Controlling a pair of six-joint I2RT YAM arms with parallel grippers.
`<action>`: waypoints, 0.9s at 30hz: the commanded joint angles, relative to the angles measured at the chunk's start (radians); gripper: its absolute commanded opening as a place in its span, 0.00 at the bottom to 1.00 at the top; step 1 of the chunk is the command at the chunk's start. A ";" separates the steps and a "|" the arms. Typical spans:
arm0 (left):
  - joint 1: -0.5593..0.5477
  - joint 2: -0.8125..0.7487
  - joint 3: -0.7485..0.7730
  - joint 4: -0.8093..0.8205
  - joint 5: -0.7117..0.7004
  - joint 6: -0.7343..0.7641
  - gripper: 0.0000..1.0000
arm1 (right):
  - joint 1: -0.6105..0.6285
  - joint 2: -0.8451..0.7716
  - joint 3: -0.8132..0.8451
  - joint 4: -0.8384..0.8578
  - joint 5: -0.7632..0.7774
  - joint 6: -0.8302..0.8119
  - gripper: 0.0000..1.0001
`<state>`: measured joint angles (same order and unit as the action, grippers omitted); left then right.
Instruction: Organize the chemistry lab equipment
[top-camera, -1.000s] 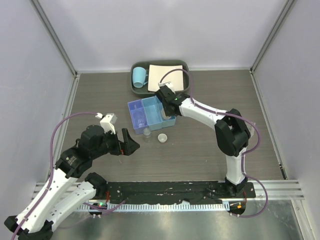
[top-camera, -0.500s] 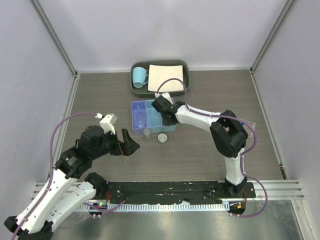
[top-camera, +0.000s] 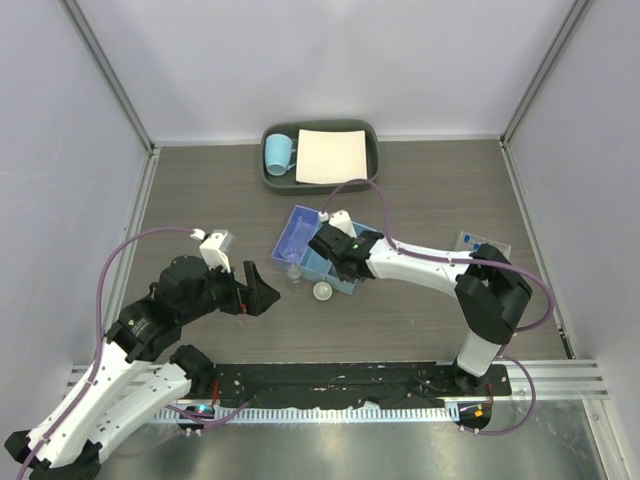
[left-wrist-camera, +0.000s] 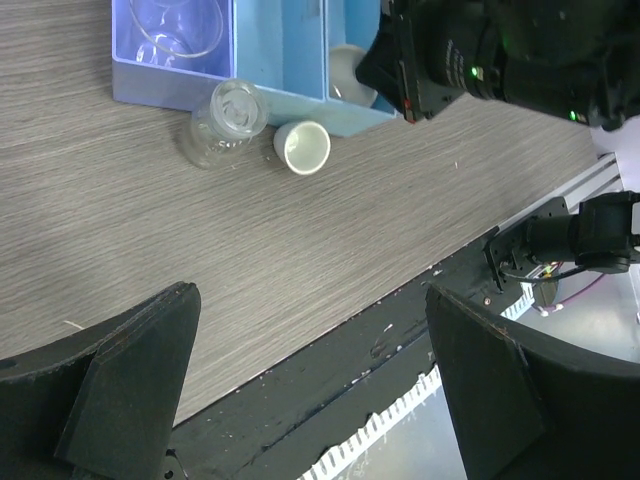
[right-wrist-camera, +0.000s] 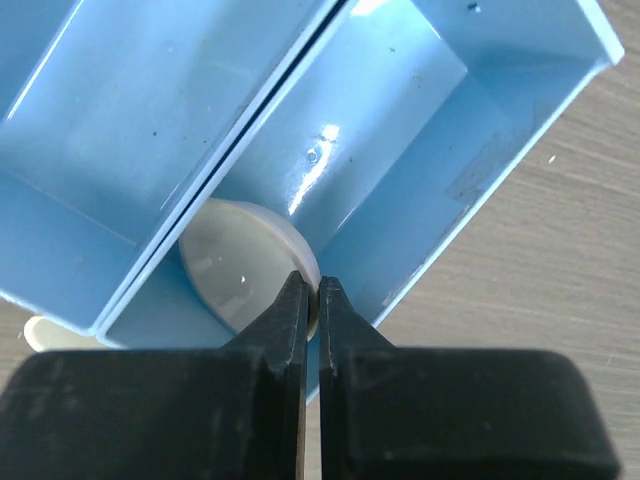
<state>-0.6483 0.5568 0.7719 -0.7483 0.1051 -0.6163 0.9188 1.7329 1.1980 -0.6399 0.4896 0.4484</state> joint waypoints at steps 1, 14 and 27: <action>-0.005 -0.005 0.003 0.035 -0.013 0.007 1.00 | 0.064 -0.068 -0.021 0.002 0.009 0.102 0.01; -0.020 -0.008 0.006 0.027 -0.035 0.004 1.00 | 0.037 0.076 0.069 -0.024 -0.029 -0.114 0.01; -0.025 -0.001 0.006 0.027 -0.031 0.004 1.00 | 0.031 0.149 0.146 -0.087 -0.020 -0.192 0.33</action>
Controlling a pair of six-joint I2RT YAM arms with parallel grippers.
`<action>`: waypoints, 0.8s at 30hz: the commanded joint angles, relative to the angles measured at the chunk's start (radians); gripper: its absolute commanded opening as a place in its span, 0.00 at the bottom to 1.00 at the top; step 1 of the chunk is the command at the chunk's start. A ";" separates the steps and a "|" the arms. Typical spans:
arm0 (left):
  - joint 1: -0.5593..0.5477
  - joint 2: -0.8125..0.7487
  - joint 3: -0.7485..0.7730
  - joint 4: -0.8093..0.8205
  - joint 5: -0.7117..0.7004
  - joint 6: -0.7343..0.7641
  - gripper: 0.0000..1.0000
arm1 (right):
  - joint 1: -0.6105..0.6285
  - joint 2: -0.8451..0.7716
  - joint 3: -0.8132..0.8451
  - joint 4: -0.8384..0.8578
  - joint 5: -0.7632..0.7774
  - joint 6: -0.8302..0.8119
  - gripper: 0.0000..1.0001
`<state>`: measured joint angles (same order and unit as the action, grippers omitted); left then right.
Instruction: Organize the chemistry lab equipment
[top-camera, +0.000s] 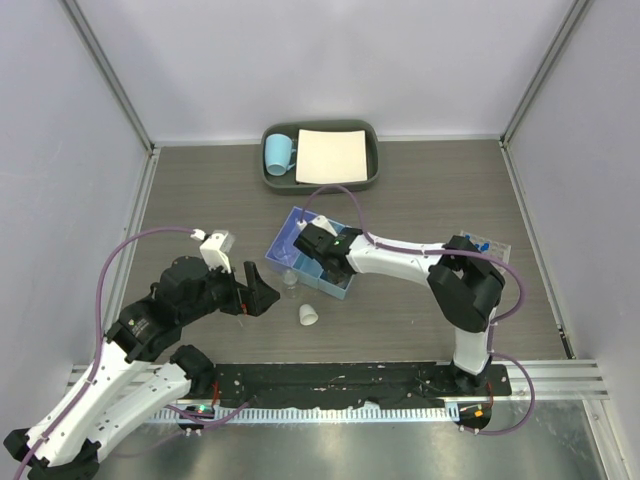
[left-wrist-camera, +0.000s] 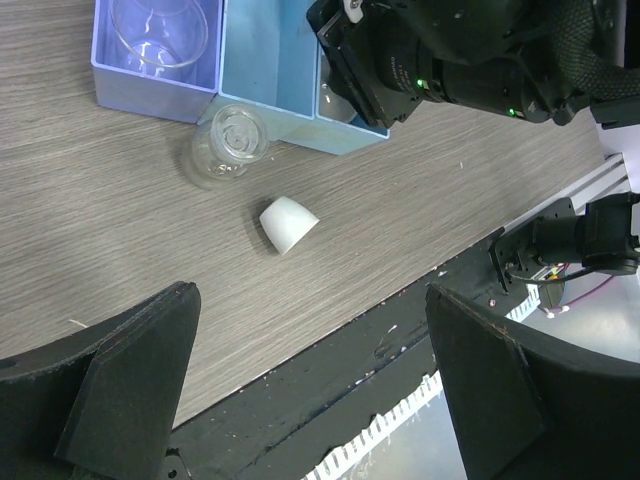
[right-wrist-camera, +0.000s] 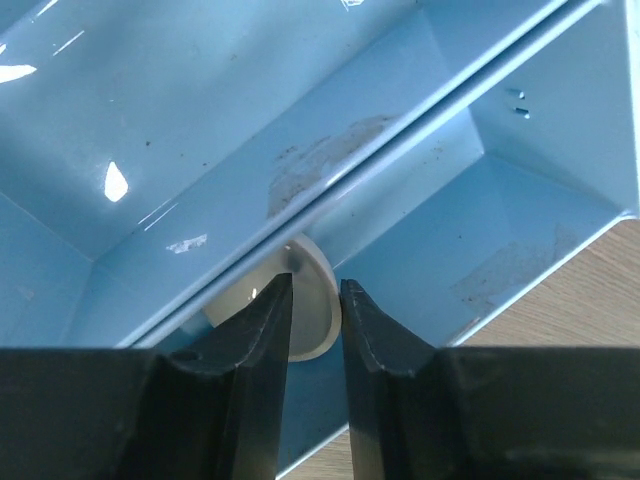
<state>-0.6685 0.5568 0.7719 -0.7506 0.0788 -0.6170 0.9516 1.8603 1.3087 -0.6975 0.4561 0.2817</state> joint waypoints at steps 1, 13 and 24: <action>-0.005 -0.003 0.006 0.028 -0.007 0.005 1.00 | -0.002 0.020 0.040 -0.034 0.022 -0.023 0.35; -0.005 0.009 0.006 0.031 -0.004 0.007 1.00 | 0.004 -0.081 0.161 -0.131 0.183 -0.007 0.48; -0.005 0.011 0.006 0.028 -0.008 0.007 1.00 | 0.197 -0.300 0.124 -0.139 0.098 0.105 0.48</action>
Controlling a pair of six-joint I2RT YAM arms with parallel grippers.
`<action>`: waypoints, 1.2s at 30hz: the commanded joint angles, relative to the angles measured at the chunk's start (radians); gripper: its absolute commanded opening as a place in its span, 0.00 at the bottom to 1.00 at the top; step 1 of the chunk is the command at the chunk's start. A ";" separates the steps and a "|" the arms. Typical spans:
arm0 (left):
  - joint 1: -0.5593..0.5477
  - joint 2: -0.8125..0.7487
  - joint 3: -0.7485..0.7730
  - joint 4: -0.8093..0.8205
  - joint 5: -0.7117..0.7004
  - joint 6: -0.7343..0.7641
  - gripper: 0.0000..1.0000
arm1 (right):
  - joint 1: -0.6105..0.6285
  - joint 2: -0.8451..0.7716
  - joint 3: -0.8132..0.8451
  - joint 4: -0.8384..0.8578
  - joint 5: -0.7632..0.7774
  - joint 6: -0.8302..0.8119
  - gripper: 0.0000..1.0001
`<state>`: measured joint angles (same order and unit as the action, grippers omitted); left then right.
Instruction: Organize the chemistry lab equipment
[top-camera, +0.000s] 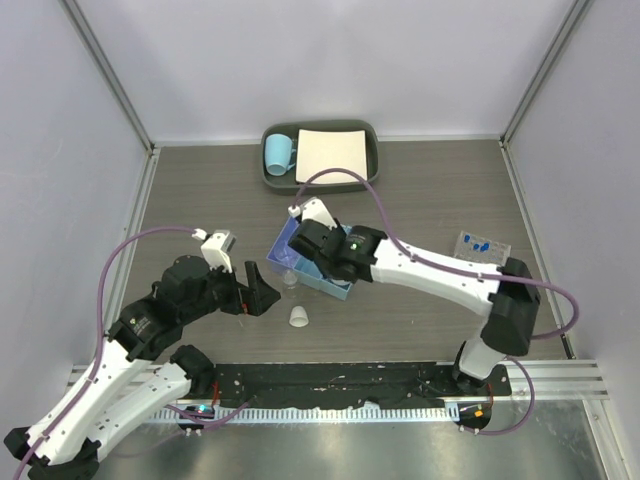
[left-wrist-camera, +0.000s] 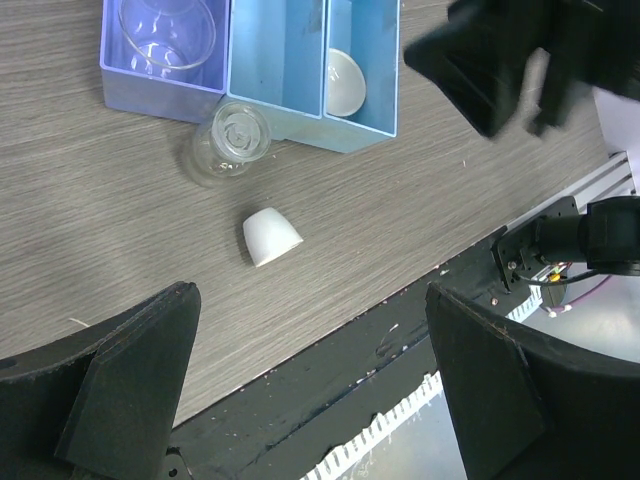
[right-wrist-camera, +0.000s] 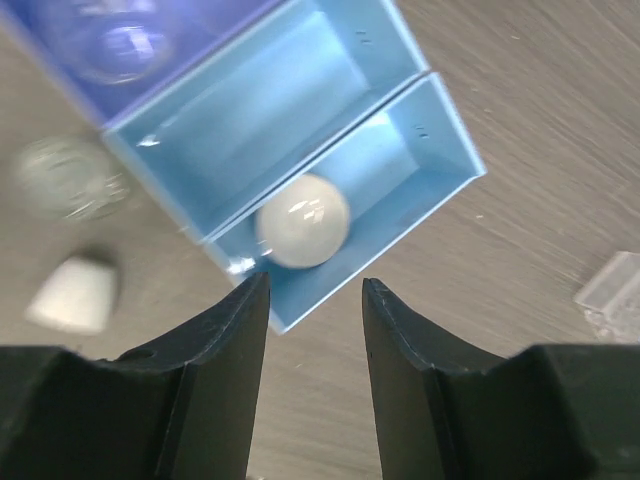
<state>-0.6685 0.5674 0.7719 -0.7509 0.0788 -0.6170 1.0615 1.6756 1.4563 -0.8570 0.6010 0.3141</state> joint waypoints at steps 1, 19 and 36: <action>-0.005 -0.003 0.006 0.028 -0.008 0.007 1.00 | 0.104 -0.135 -0.049 0.047 -0.059 0.101 0.48; -0.005 -0.254 -0.006 0.048 -0.048 0.007 1.00 | 0.445 -0.079 -0.487 0.719 0.193 -0.004 0.54; -0.008 -0.362 -0.014 0.054 -0.065 0.000 1.00 | 0.482 0.196 -0.320 0.757 0.364 -0.046 0.56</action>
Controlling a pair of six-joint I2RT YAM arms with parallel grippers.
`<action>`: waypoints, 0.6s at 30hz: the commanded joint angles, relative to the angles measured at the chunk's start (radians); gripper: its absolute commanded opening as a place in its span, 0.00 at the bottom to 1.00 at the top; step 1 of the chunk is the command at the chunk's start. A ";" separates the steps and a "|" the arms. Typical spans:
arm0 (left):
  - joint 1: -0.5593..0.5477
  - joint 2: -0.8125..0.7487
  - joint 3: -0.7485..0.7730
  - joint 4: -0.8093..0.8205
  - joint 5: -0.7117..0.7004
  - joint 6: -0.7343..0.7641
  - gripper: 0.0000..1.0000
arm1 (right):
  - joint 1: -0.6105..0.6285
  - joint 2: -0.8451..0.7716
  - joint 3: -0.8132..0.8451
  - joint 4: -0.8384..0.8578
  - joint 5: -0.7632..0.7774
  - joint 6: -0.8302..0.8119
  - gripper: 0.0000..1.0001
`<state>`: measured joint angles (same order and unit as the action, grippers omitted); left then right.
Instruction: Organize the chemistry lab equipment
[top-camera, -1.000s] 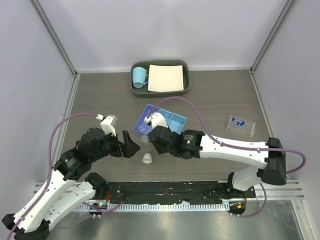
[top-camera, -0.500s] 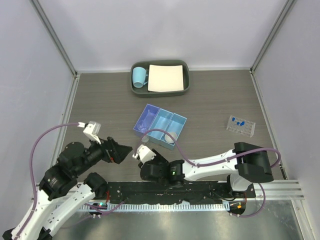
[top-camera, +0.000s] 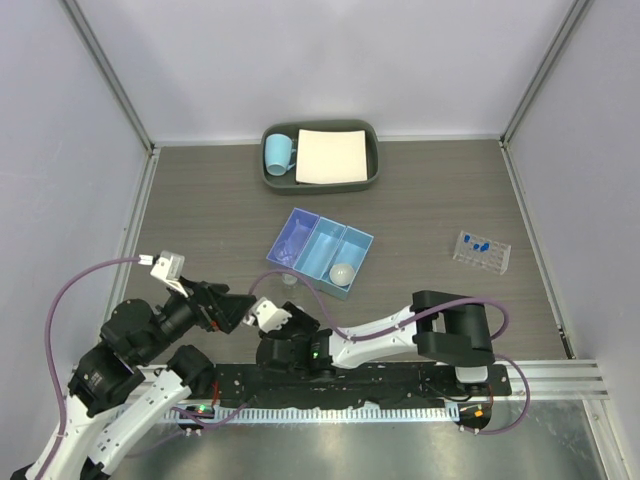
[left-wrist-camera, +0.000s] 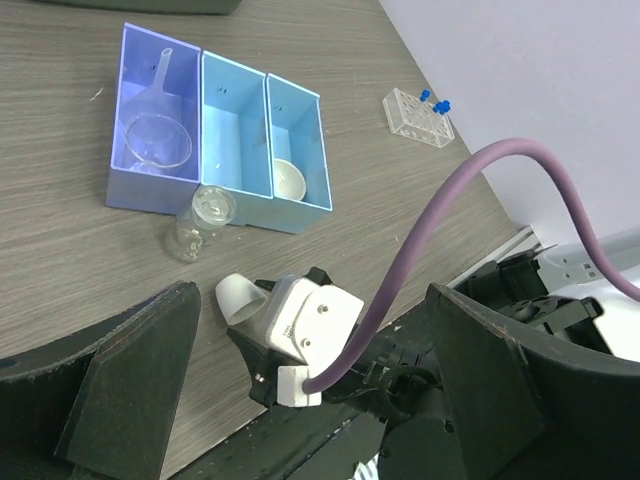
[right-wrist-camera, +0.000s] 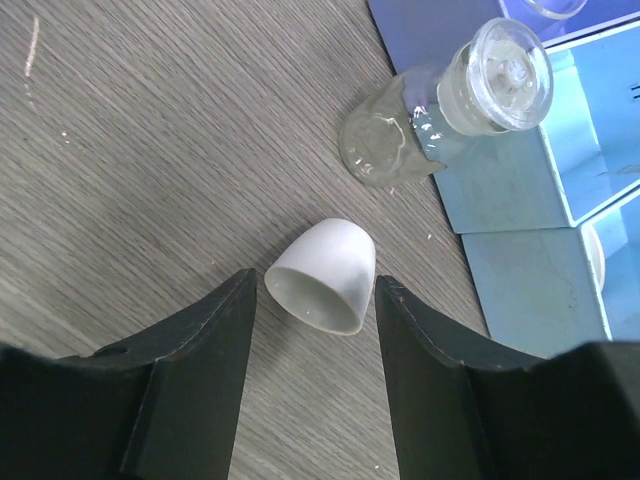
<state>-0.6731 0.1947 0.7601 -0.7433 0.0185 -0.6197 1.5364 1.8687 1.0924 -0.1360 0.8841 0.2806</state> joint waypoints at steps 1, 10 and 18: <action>-0.003 0.009 -0.002 0.047 -0.006 0.003 1.00 | 0.007 0.006 0.041 0.035 0.091 -0.014 0.56; -0.006 0.005 -0.004 0.047 -0.008 0.003 1.00 | 0.005 -0.006 0.017 0.018 0.122 -0.005 0.54; -0.008 0.009 -0.004 0.047 -0.009 0.002 1.00 | 0.051 -0.077 0.009 -0.045 0.150 0.038 0.55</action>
<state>-0.6777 0.1951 0.7563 -0.7429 0.0185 -0.6197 1.5497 1.8763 1.0958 -0.1638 0.9680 0.2760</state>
